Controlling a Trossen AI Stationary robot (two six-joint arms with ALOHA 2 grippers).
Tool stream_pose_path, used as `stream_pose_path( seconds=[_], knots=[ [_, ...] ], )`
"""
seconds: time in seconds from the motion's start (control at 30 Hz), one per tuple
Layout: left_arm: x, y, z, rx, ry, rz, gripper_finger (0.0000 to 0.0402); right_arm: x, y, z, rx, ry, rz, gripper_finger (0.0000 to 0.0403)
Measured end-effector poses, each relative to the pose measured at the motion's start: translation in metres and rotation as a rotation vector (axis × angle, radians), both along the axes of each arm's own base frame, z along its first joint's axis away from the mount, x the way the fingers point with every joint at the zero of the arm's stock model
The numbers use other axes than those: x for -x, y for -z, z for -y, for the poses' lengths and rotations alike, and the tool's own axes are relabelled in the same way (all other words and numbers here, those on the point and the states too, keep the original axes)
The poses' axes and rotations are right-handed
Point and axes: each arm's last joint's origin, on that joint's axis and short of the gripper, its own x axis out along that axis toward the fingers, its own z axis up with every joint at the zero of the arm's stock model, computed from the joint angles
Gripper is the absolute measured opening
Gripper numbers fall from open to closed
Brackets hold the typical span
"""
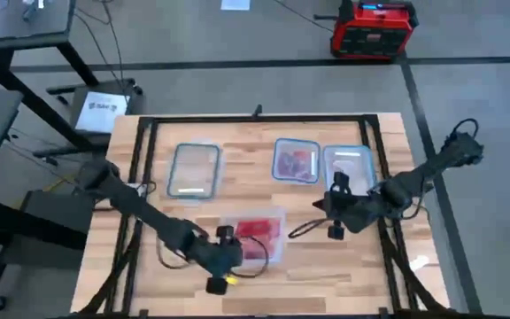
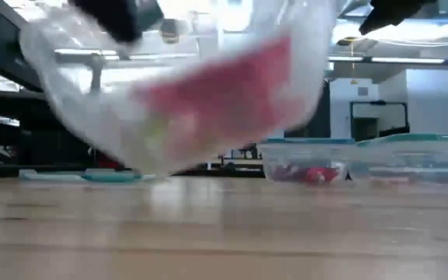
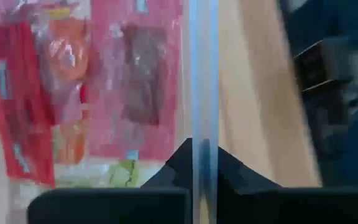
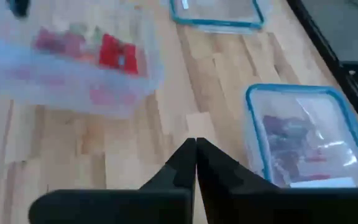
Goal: Sort candy
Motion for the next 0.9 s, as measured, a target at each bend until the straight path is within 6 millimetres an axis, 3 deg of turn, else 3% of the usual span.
stream_pose_path(
  seconds=[0.2, 0.4, 0.53, 0.67, 0.8, 0.9],
  knots=[
    [-0.025, 0.024, 0.007, 0.003, 0.078, -0.179, 0.0014, 0.001, 0.001, 0.001, -0.02, 0.029, -0.01, 0.0],
    [-0.029, 0.023, 0.003, -0.019, 0.084, -0.318, 0.0083, 0.002, 0.002, 0.0, -0.017, 0.024, -0.014, 0.0],
    [-0.02, 0.009, -0.006, -0.07, 0.057, -0.468, 0.0126, 0.004, 0.003, 0.001, -0.009, 0.028, -0.03, 0.0],
    [-0.005, -0.011, -0.016, -0.224, -0.006, -0.593, 0.0135, 0.004, 0.003, 0.001, 0.003, 0.034, -0.027, 0.0],
    [0.016, -0.03, -0.036, -0.461, -0.076, -0.566, 0.0133, 0.003, 0.002, 0.002, 0.019, 0.045, -0.017, 0.0],
    [0.032, -0.038, -0.065, -0.497, -0.147, -0.514, 0.0133, 0.002, 0.003, 0.002, 0.044, 0.065, -0.007, 0.0]
  ],
)
